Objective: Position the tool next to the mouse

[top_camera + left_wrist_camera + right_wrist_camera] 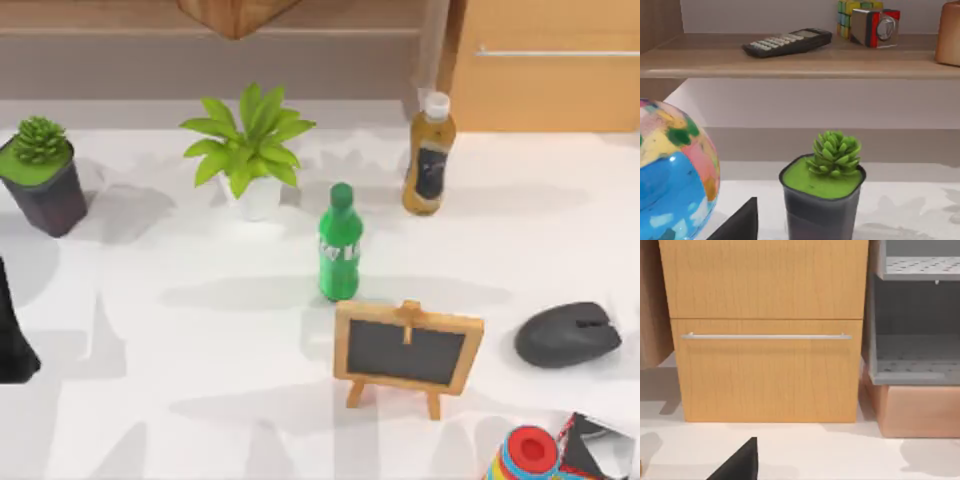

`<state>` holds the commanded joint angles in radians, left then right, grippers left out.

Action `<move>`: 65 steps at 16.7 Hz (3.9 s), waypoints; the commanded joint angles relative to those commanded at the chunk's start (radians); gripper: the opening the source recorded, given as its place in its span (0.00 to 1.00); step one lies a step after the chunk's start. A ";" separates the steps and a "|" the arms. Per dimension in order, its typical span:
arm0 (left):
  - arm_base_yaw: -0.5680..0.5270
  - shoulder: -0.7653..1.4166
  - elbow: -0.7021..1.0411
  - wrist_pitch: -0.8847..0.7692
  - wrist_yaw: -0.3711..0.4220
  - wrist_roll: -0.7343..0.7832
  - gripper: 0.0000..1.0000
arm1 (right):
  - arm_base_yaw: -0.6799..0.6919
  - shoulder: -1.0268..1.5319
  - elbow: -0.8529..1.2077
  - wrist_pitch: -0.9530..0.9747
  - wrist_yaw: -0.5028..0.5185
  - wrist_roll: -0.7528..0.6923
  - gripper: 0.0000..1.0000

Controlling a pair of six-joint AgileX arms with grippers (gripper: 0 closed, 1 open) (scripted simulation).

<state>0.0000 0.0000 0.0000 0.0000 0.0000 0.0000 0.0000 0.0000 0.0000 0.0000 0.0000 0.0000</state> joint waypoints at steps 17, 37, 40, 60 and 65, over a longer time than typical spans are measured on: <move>0.000 0.000 0.000 0.000 0.000 0.000 1.00 | -0.221 1.007 0.581 -0.672 -0.003 0.162 1.00; 0.000 0.000 0.000 0.000 0.000 0.000 1.00 | -0.309 1.511 0.737 -0.774 -0.004 0.231 1.00; 0.000 0.000 0.000 0.000 0.000 0.000 1.00 | -0.309 1.549 0.694 -0.714 -0.004 0.233 1.00; 0.000 0.000 0.000 0.000 0.000 0.000 1.00 | -0.309 1.550 0.693 -0.713 -0.004 0.233 0.00; 0.000 0.000 0.000 0.000 0.000 0.000 1.00 | -0.309 1.550 0.693 -0.713 -0.004 0.233 0.00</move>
<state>0.0000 0.0000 0.0000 0.0000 0.0000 0.0000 -0.3094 1.5504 0.6933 -0.7127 -0.0037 0.2327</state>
